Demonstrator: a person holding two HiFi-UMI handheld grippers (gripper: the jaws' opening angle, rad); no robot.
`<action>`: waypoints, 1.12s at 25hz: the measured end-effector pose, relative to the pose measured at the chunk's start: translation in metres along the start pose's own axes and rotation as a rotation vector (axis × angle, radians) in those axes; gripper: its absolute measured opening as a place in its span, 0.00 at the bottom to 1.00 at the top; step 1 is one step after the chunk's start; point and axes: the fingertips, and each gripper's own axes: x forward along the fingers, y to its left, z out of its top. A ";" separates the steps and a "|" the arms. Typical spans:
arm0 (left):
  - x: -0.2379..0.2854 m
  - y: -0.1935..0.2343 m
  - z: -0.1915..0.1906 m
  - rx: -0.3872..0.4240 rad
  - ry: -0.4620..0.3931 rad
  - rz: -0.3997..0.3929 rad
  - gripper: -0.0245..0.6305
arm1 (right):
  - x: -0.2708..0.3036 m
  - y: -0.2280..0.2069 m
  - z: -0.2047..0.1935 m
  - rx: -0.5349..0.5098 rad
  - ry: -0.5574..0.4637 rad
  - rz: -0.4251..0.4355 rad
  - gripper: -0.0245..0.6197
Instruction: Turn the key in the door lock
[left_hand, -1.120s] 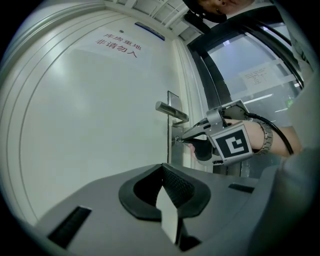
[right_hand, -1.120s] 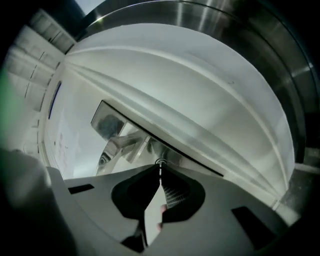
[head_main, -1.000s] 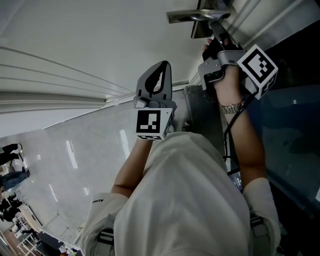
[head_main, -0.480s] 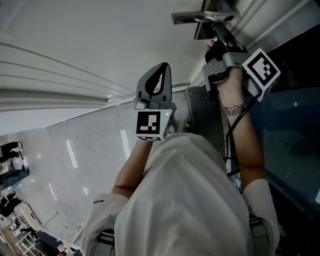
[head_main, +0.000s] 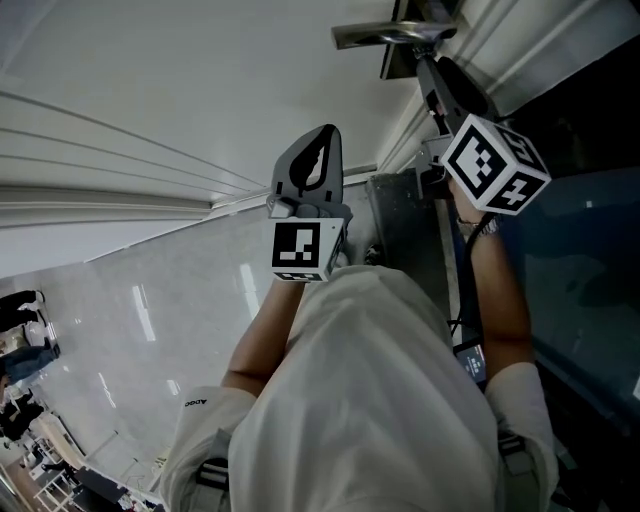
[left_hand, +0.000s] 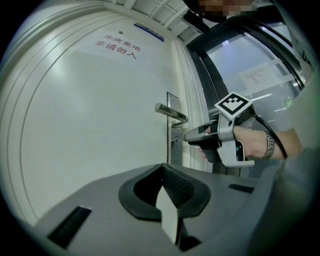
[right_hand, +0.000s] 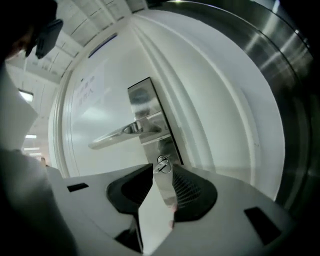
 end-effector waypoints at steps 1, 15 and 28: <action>0.000 -0.001 0.001 0.000 -0.001 -0.001 0.05 | -0.001 0.002 -0.002 -0.064 0.011 -0.001 0.19; 0.001 -0.004 -0.001 0.004 0.005 0.012 0.05 | 0.000 0.020 -0.011 -0.966 0.082 -0.115 0.19; 0.003 -0.013 0.002 0.012 0.007 -0.009 0.05 | 0.012 0.022 -0.014 -1.411 0.173 -0.203 0.19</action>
